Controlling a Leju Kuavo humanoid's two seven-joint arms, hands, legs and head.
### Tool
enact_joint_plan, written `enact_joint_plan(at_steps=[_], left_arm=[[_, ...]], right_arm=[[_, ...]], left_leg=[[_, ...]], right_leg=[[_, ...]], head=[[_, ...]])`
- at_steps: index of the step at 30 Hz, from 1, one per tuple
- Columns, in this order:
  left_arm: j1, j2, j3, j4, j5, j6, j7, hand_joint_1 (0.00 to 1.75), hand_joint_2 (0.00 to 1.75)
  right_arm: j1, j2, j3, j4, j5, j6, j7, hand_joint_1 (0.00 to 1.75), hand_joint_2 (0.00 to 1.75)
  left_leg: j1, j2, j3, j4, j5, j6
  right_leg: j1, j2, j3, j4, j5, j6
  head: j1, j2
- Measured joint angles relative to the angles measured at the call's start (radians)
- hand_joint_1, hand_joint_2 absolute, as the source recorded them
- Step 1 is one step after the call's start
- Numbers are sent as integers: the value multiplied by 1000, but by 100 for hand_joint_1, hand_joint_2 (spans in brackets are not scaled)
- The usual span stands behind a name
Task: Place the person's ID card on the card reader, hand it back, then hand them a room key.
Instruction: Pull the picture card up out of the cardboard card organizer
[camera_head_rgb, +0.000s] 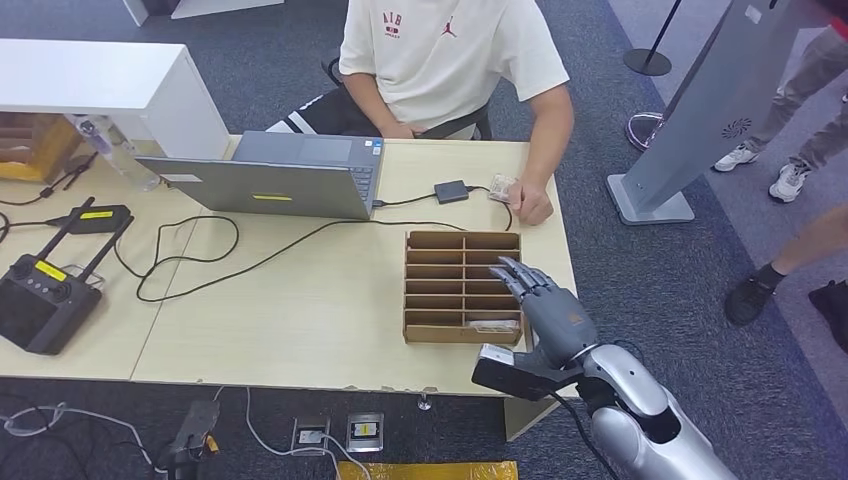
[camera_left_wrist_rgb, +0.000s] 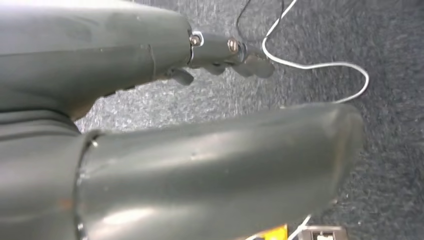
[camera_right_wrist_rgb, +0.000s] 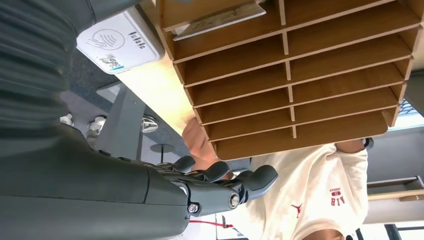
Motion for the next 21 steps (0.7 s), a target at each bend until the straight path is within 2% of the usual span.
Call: enact_joint_plan(at_steps=[21], left_arm=[[-13,9,0,-14,-19,-1,13,0,0]], right_arm=[[0,24,16,28,-24,18,-15,0,175]], left_leg=[[0,0,0,0,0,0]], right_leg=[[0,0,0,0,0,0]], head=[[0,0]])
